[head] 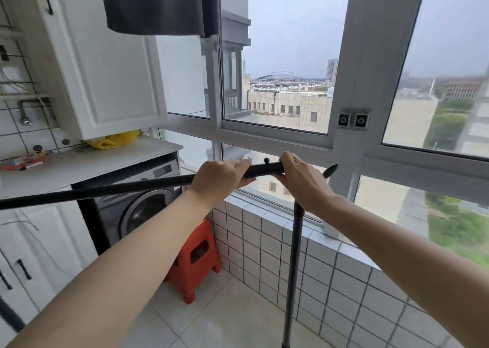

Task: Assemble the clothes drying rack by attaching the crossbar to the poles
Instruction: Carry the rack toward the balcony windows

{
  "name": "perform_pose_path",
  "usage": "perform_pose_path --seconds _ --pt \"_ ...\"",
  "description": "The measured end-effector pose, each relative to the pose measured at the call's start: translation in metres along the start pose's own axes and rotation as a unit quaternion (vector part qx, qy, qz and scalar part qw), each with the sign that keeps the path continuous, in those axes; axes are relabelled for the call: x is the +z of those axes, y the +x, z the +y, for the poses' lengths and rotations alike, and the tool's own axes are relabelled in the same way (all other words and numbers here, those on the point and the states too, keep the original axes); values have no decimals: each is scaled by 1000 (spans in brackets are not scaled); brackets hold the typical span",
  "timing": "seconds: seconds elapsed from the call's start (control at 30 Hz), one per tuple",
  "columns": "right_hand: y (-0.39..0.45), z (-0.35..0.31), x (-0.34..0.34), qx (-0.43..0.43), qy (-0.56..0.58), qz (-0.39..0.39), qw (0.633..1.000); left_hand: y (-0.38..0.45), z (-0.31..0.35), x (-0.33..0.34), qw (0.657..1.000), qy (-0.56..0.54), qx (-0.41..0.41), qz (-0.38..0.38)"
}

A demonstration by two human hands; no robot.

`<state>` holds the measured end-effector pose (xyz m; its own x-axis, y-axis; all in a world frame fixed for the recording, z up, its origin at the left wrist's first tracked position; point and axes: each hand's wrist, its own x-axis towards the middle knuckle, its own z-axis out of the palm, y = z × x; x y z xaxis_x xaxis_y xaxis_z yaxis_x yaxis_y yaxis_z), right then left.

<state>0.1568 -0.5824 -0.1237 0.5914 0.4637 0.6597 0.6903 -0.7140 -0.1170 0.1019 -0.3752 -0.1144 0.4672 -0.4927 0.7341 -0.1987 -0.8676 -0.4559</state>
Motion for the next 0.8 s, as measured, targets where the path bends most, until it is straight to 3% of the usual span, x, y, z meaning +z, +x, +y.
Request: perform_pose_path --seconds 0.53,0.8 --pt "-92 45 -90 55 -24 -10 998 44 110 -33 999 -33 29 -11" --pt "-165 131 -171 39 -20 3 999 103 234 -61 1000 -6 14 3"
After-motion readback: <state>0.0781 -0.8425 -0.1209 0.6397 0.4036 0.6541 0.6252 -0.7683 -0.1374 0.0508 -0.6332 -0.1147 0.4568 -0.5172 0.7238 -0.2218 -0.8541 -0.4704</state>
